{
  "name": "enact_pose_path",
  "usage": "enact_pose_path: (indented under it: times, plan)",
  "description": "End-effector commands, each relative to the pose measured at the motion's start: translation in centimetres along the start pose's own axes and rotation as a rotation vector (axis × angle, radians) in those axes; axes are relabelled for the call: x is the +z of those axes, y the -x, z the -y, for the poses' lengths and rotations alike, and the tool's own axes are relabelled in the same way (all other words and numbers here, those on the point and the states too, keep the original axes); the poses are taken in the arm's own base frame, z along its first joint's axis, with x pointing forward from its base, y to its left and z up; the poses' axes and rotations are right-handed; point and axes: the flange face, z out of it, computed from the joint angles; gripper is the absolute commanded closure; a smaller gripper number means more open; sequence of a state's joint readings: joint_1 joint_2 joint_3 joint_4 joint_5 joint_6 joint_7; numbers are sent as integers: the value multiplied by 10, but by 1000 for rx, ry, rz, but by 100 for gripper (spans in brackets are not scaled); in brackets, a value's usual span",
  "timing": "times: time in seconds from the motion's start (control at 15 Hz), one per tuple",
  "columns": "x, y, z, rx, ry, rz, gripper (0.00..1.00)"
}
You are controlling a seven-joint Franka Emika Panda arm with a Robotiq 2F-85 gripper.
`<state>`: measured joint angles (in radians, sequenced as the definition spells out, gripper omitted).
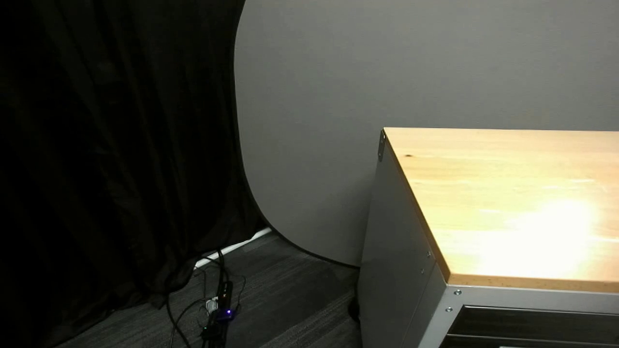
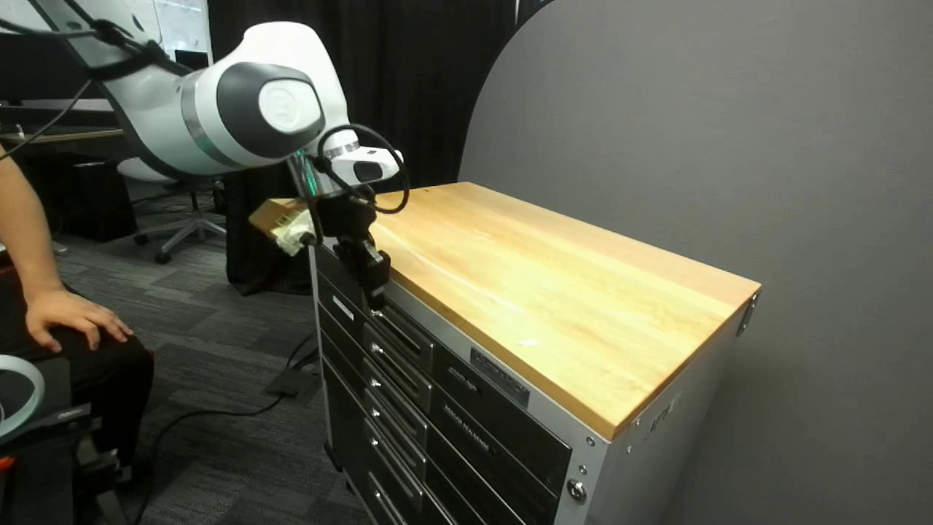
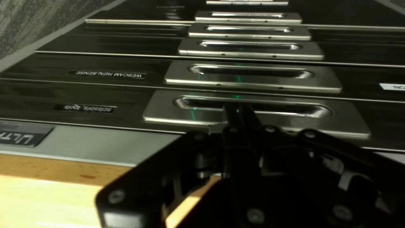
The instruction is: Pick up the screwdriver from the top of the cabinet, put it in the top drawer and close the drawer.
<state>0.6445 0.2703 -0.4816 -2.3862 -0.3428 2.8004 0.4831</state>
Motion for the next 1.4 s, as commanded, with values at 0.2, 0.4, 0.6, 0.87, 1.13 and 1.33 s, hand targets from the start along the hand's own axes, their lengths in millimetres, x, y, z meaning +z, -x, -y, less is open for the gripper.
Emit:
enact_pose_path:
  times: [0.2, 0.4, 0.6, 0.87, 1.13, 1.33]
  plan:
    - [-82, -6, 10, -49, -49, 167, 89]
    - [-106, -10, 20, -57, -94, 219, 90]
    - [-121, -14, 28, -67, -112, 232, 89]
    - [-132, -19, 32, -72, -115, 227, 62]
    - [-138, -18, 30, -74, -109, 205, 37]
    - [-143, -17, 25, -74, -107, 204, 13]
